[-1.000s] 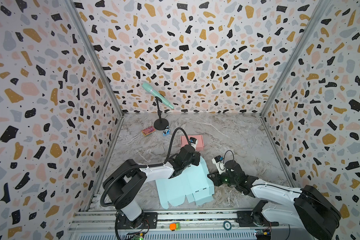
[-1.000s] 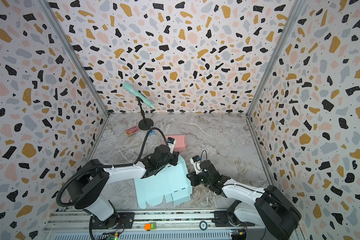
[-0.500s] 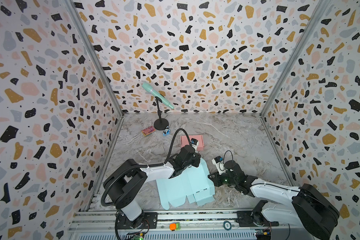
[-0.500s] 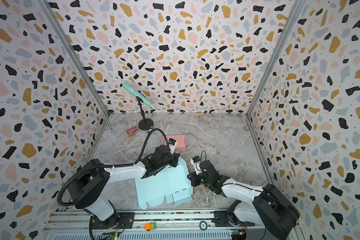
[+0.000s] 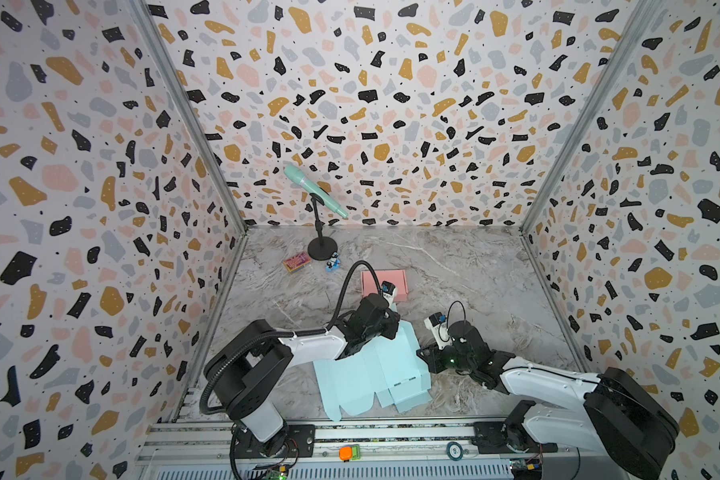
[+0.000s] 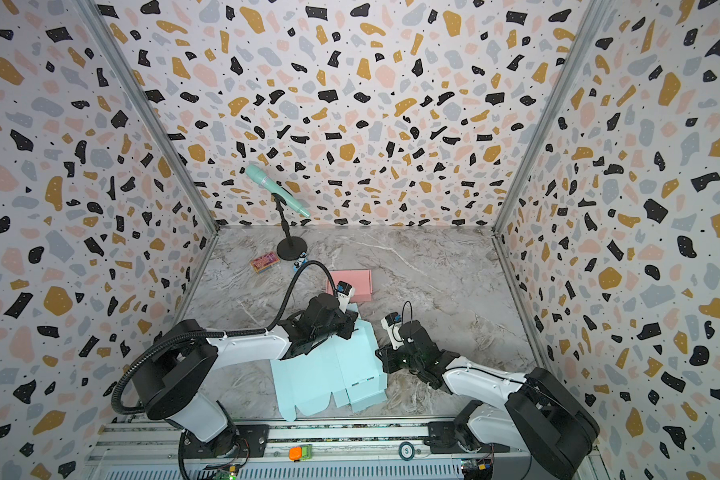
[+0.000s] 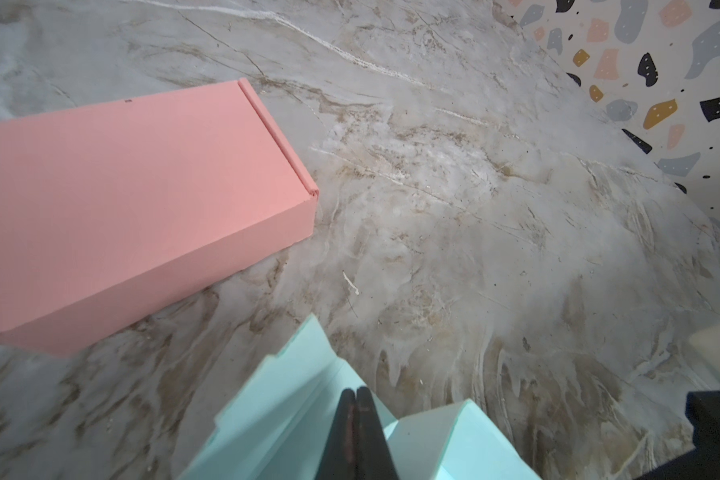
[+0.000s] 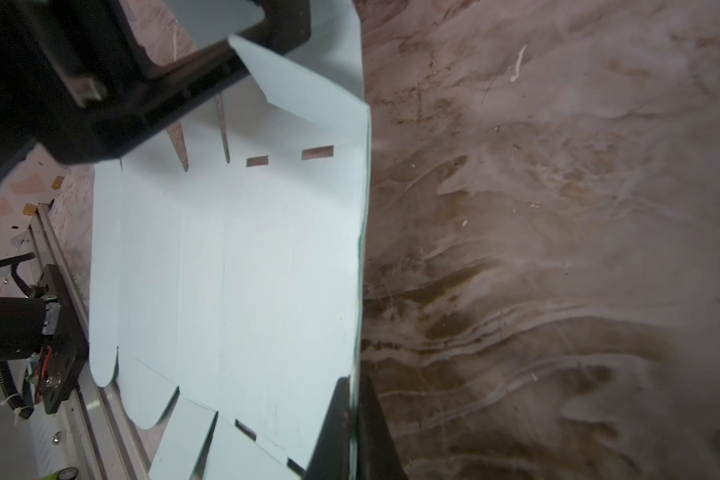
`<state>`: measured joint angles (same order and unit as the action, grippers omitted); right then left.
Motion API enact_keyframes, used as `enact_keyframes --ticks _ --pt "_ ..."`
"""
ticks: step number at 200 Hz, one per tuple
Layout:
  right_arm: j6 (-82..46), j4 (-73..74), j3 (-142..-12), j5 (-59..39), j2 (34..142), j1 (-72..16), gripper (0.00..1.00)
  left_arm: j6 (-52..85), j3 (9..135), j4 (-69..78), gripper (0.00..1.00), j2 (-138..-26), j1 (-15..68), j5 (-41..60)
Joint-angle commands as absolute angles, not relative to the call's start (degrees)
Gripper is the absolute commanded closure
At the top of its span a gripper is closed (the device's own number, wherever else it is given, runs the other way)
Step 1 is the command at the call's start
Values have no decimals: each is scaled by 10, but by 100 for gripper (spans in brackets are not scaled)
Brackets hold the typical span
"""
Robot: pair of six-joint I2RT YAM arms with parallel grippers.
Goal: Fold the paper box
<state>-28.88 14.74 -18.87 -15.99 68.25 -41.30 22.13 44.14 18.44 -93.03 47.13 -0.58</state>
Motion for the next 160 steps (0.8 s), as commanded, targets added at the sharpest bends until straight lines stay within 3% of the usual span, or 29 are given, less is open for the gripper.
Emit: enact_keyframes --ticks 1,160 --pt "-275 142 -196 -153 672 -412 92 223 427 195 100 -909 478 2" --pt "-278 129 -201 -140 671 -420 93 252 392 226 100 -901 523 -13"
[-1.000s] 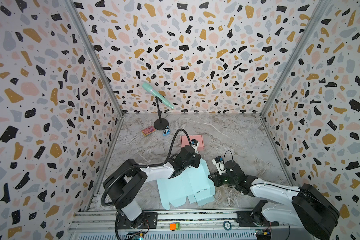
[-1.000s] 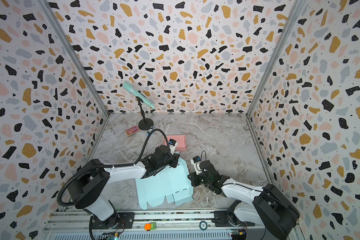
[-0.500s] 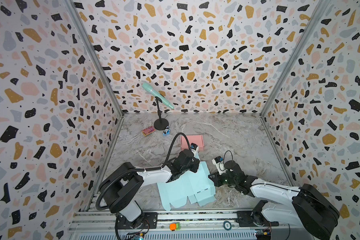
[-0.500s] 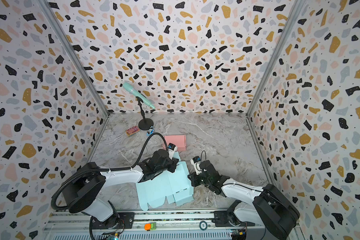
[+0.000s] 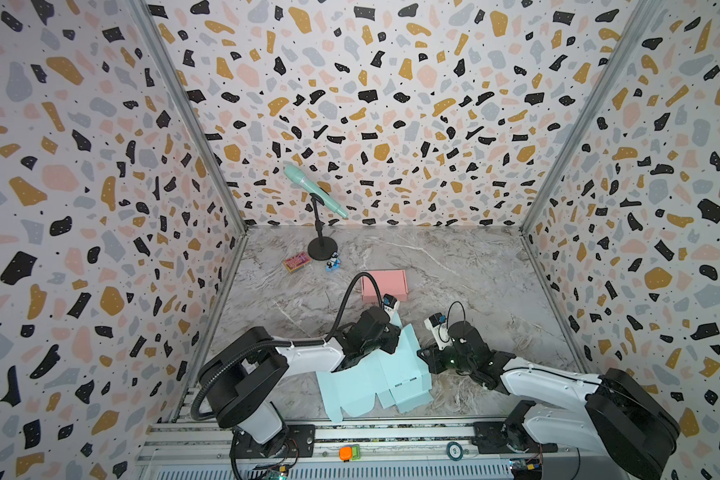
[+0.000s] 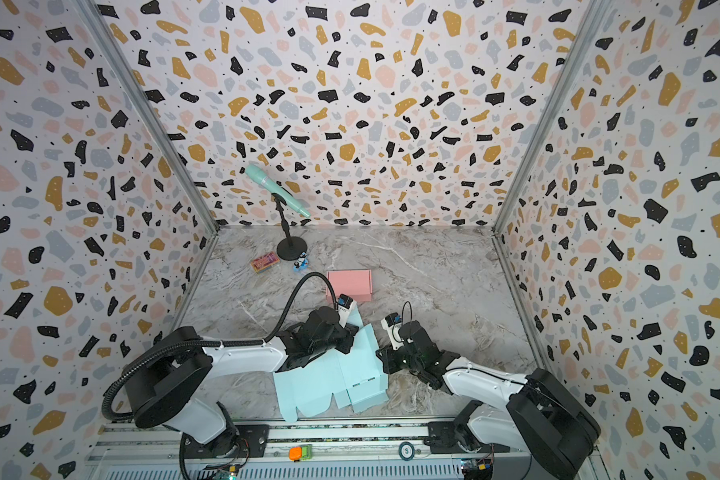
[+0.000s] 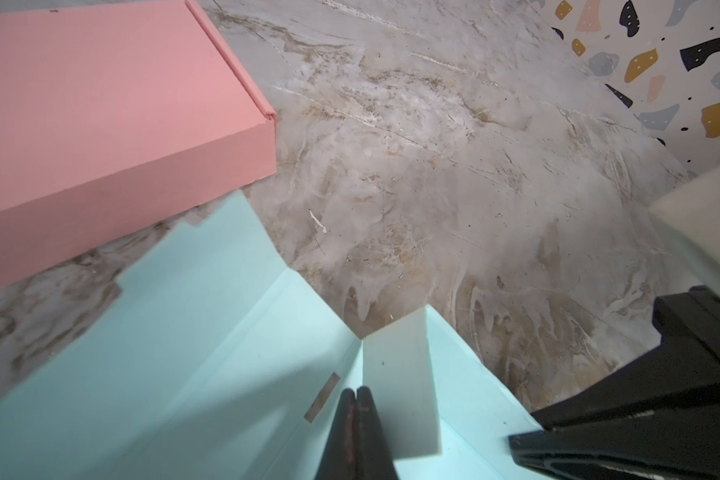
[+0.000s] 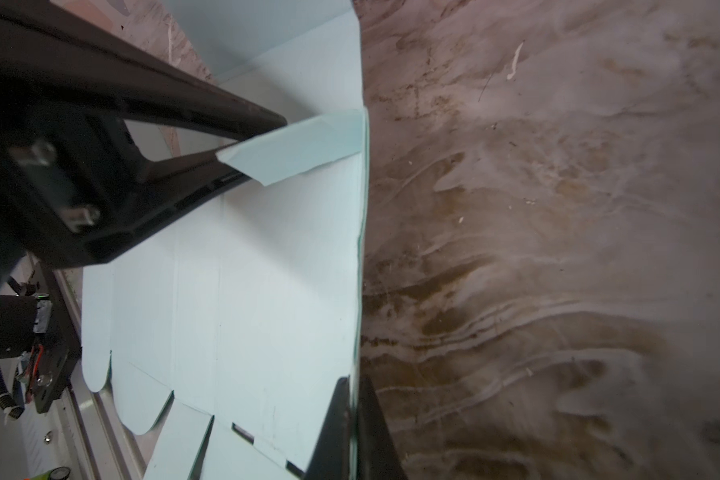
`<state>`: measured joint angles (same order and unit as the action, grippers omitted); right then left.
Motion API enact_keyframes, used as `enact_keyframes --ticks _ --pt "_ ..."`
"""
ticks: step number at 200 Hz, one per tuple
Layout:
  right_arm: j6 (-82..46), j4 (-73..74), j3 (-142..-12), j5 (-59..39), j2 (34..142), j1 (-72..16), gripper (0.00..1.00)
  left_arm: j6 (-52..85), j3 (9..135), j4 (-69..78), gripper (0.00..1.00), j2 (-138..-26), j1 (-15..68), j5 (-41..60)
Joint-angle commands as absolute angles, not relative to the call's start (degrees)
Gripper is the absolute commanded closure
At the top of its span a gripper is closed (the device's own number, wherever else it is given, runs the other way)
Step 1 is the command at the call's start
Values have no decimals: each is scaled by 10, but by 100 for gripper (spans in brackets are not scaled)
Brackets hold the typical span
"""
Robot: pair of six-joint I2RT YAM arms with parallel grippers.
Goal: Fold the paper box
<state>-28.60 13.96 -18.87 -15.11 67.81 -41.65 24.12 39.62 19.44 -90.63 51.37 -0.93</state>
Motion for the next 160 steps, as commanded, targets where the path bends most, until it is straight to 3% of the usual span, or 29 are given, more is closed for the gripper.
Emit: enact_keyframes --ticks 1,126,160 --pt "-278 129 -201 -139 670 -420 93 253 392 227 100 -902 524 -13" --pt "-269 103 -203 -128 651 -420 92 268 335 202 100 -840 520 -58" --pt "-264 85 -207 -125 641 -420 92 277 306 199 79 -795 504 -60"
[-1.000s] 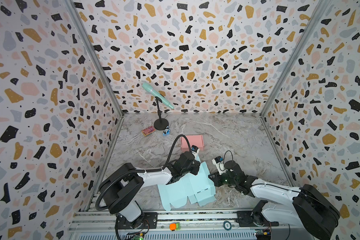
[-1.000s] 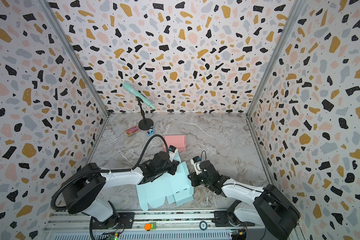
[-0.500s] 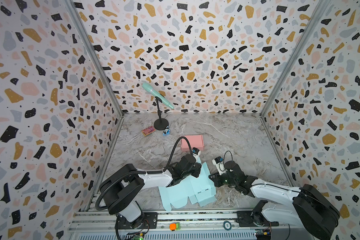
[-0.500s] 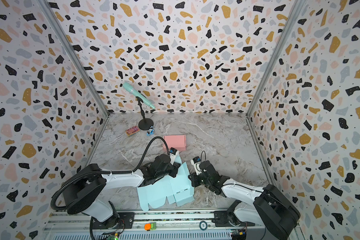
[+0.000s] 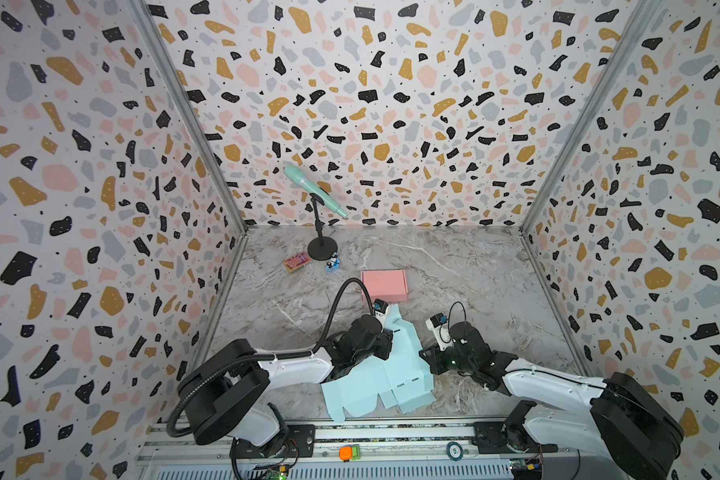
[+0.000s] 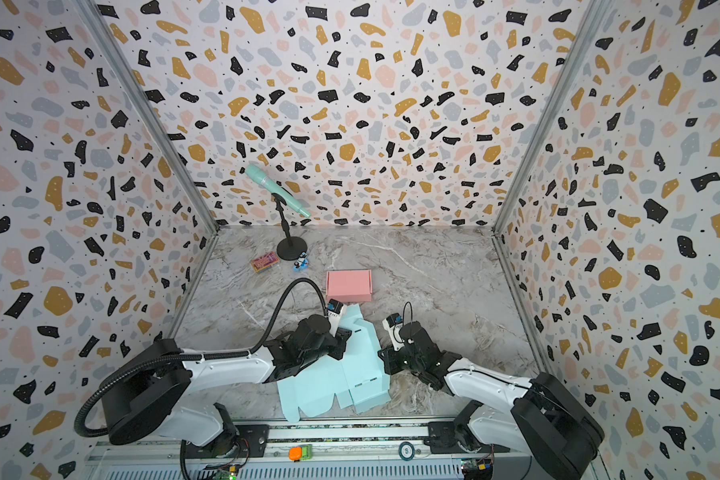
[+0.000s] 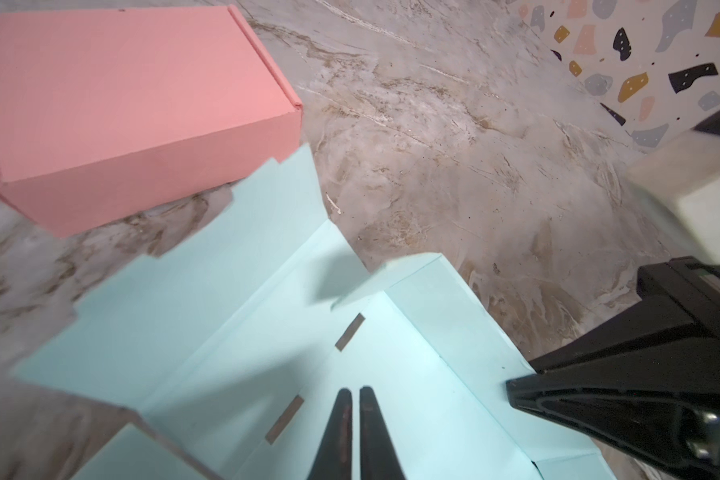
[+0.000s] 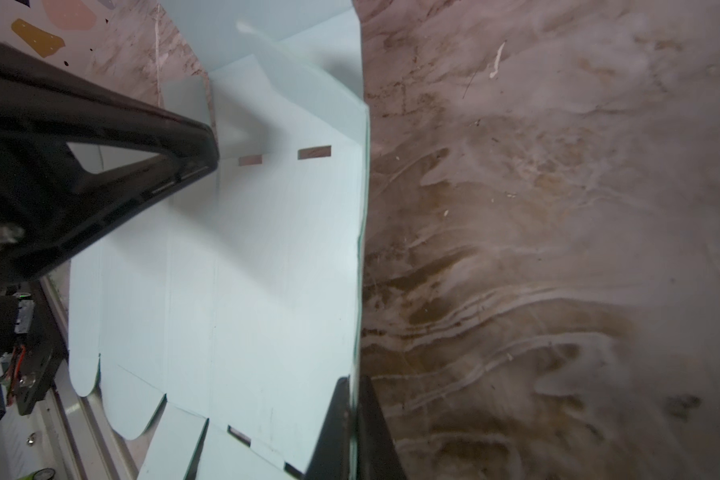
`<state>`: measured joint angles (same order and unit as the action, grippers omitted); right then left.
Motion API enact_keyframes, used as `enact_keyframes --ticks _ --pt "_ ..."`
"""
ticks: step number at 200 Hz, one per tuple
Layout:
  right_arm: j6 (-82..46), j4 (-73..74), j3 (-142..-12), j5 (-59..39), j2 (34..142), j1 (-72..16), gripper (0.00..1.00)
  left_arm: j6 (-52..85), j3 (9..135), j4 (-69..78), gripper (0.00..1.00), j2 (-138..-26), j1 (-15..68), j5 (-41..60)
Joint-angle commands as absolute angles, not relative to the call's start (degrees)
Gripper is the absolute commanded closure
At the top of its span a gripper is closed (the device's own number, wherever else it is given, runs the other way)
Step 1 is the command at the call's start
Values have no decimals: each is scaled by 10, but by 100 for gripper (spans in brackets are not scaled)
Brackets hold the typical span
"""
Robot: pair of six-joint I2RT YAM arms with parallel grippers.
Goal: Fold the paper box
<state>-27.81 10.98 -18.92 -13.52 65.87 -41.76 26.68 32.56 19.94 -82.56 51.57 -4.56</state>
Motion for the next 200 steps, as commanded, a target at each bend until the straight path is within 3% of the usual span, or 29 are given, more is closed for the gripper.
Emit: enact_keyframes --ticks 1,28,72,155,200 --pt "-264 85 -207 -124 640 -420 92 277 305 199 79 -794 503 -60" --pt "-259 65 -212 -117 626 -420 92 289 276 203 55 -761 472 -47" --pt "-257 51 -216 -114 614 -420 92 280 256 199 36 -717 443 -19" --pt "-256 50 -221 -116 623 -420 92 257 261 199 33 -744 409 -8" --pt "-256 52 -221 -115 623 -420 92 253 268 228 39 -780 409 29"
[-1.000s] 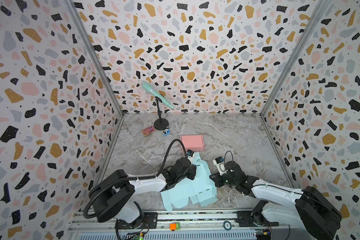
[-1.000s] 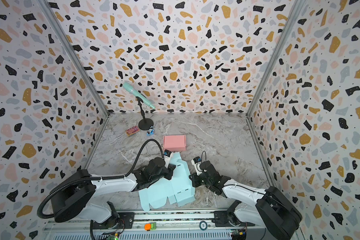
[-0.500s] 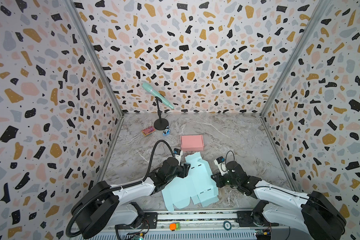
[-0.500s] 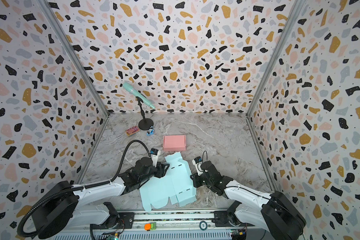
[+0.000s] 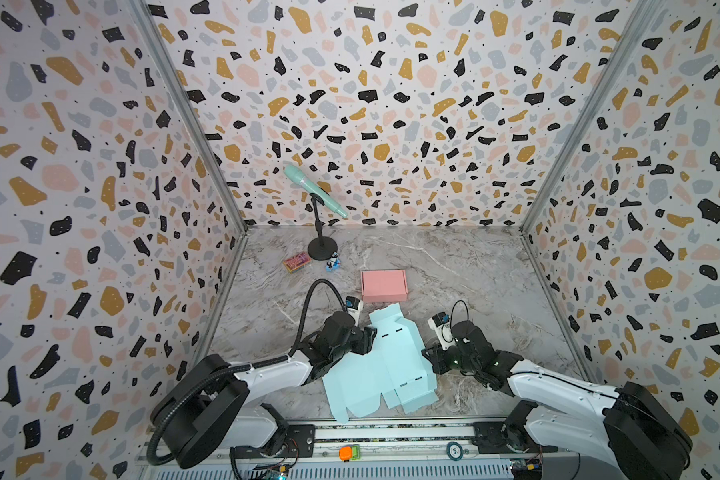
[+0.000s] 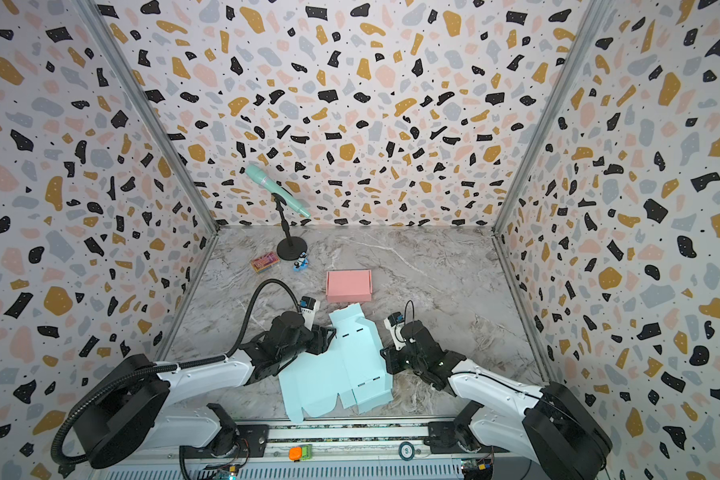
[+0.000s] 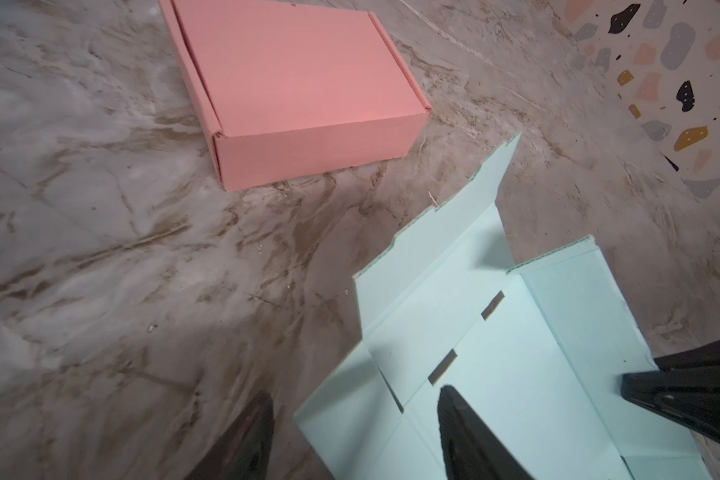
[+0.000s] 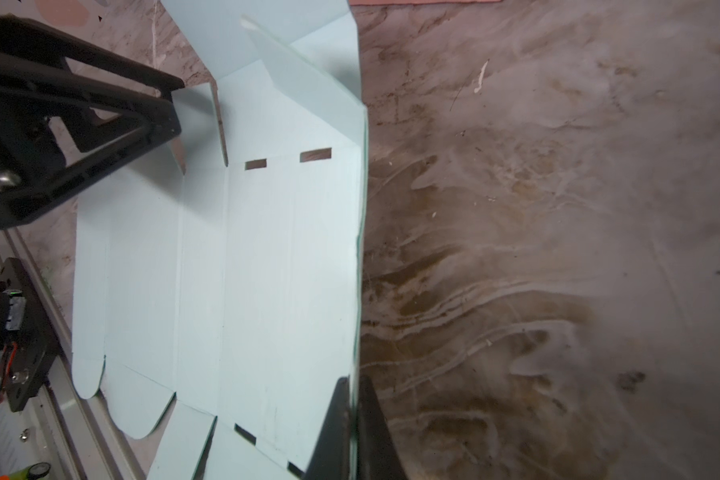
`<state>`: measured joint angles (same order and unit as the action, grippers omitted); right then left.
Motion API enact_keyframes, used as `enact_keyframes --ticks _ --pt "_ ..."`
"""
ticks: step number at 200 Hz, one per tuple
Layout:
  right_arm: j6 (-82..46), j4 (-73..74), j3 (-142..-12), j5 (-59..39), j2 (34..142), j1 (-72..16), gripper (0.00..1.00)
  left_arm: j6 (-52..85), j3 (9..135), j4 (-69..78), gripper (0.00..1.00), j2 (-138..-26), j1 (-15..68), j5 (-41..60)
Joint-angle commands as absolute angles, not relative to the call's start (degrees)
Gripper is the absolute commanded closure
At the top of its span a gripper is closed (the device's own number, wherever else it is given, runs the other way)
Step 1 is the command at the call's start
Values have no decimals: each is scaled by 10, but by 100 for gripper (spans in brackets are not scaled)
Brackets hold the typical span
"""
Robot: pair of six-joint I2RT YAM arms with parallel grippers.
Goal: Fold the paper box
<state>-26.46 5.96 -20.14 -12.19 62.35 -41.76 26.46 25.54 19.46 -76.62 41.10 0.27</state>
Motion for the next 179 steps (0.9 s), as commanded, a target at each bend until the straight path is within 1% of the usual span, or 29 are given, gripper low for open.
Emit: enact_keyframes --ticks 1,39,88,135,179 --pt "-256 52 -221 -115 622 -420 92 253 268 229 39 -780 409 29" --pt "-255 53 -221 -113 624 -420 92 252 263 236 53 -784 409 44" --pt "-255 61 -219 -115 635 -420 92 255 251 232 63 -756 414 52" --pt "-256 61 -221 -113 633 -421 92 261 244 224 70 -731 433 42" --pt "-258 57 -221 -112 628 -421 92 274 233 227 72 -724 454 32"
